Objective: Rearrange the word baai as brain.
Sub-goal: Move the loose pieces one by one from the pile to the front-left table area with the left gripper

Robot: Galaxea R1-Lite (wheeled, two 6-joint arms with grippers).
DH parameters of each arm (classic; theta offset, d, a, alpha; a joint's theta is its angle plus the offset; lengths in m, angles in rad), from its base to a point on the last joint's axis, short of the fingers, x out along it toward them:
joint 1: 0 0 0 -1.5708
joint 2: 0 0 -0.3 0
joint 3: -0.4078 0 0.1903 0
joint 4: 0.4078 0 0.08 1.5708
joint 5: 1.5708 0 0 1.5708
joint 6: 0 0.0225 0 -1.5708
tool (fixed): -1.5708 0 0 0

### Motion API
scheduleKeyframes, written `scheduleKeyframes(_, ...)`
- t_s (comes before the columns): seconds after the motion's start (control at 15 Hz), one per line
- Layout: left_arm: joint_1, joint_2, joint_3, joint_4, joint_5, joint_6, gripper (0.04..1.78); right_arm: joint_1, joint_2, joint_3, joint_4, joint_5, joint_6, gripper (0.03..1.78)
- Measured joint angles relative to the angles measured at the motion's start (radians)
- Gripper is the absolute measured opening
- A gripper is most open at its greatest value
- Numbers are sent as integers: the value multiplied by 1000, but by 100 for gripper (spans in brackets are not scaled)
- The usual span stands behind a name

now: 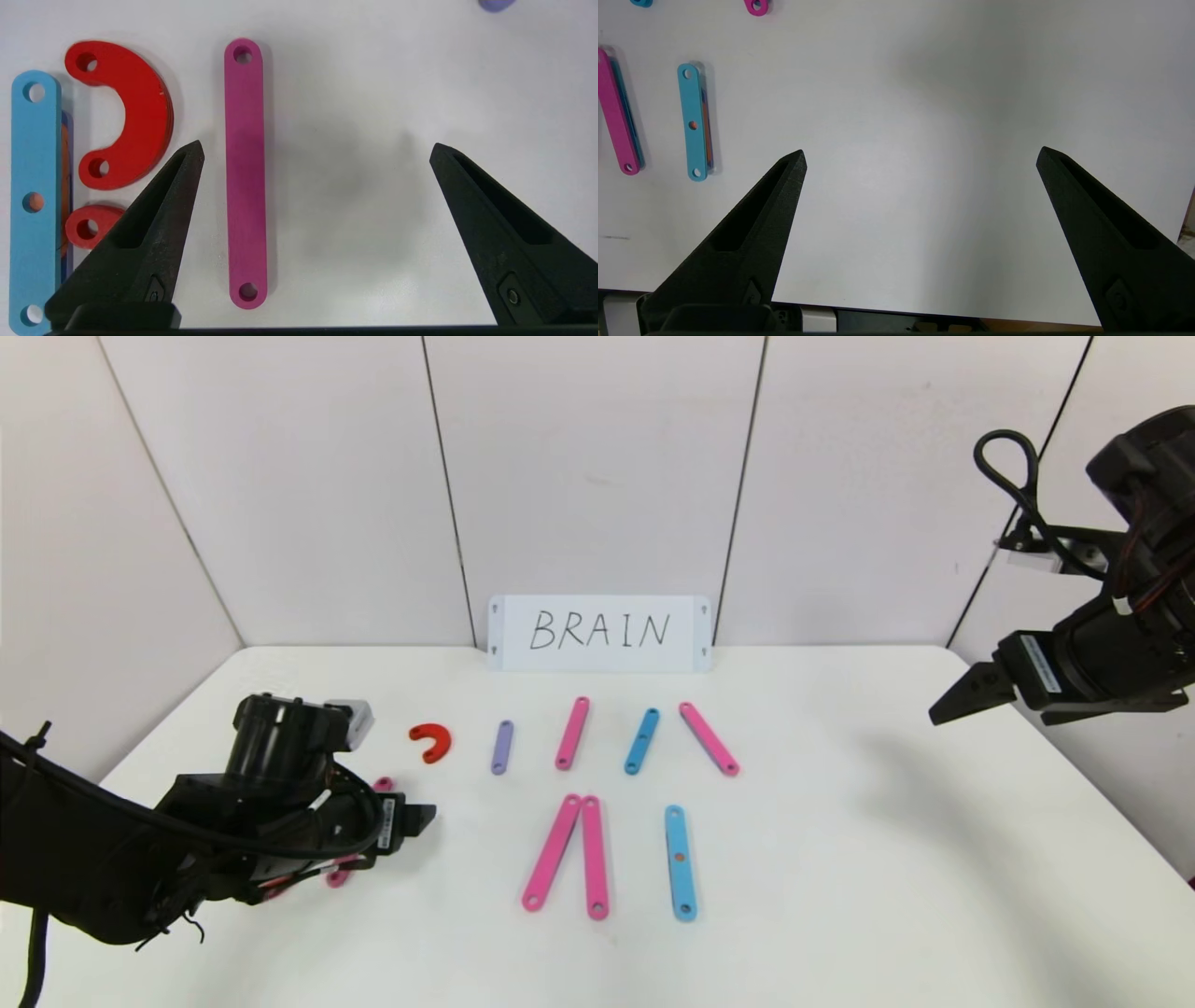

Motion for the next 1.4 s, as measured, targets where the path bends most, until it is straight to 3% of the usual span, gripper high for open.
scheduleKeyframes(0.53,-3,98,-336,143,87,-29,169,3,13,0,0,-3,0,172)
scheduleKeyframes(1.0,-85,263,-563,347,260,-243,169,11,30,0,0,-5,0,172)
scheduleKeyframes(1.2,-115,305,-639,470,268,-360,169,19,36,1,-1,-7,0,172)
scheduleKeyframes(1.4,-127,326,-665,491,270,-383,169,21,37,4,-1,-7,0,172)
